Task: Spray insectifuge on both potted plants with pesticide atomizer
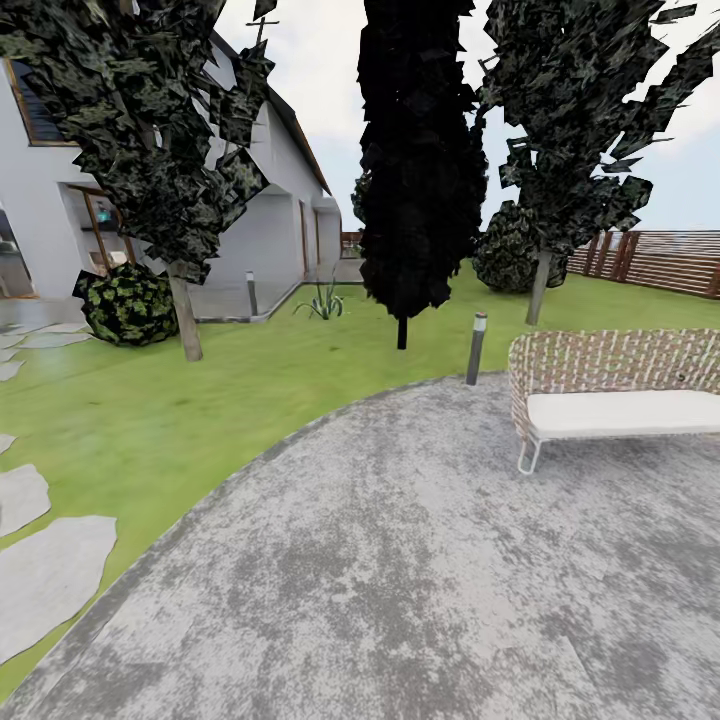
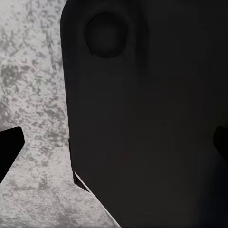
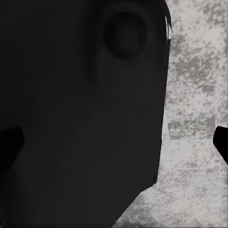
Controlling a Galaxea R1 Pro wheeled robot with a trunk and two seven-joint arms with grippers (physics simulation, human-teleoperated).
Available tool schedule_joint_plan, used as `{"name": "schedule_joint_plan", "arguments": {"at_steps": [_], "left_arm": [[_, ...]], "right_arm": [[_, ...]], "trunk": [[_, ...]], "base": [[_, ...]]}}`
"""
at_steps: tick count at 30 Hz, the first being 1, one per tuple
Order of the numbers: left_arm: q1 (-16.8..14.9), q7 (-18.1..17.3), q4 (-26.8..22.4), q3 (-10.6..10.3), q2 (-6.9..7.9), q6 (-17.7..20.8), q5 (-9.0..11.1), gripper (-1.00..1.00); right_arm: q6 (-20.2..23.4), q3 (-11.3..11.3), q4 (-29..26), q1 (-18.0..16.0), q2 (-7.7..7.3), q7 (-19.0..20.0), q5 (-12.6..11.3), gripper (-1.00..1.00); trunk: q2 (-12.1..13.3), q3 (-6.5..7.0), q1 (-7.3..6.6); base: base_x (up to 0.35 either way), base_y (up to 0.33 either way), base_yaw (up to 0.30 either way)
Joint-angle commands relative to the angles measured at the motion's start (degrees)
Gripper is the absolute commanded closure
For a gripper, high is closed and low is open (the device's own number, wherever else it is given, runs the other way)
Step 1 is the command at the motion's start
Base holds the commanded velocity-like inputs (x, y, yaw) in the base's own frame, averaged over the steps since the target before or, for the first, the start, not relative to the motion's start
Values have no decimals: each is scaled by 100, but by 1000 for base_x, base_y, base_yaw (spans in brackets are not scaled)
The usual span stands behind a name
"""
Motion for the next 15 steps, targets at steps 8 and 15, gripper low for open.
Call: {"name": "schedule_joint_plan", "arguments": {"at_steps": [8,15], "left_arm": [[-1,26,-46,8,-9,2,-9,-100],[-1,26,-103,9,-9,0,-9,-100]], "right_arm": [[59,26,-179,-48,208,-18,11,-100],[53,37,-406,-53,261,-18,17,-100]], "trunk": [[-2,-3,0],[-2,-3,0]], "base": [[0,0,0],[0,0,0]]}}
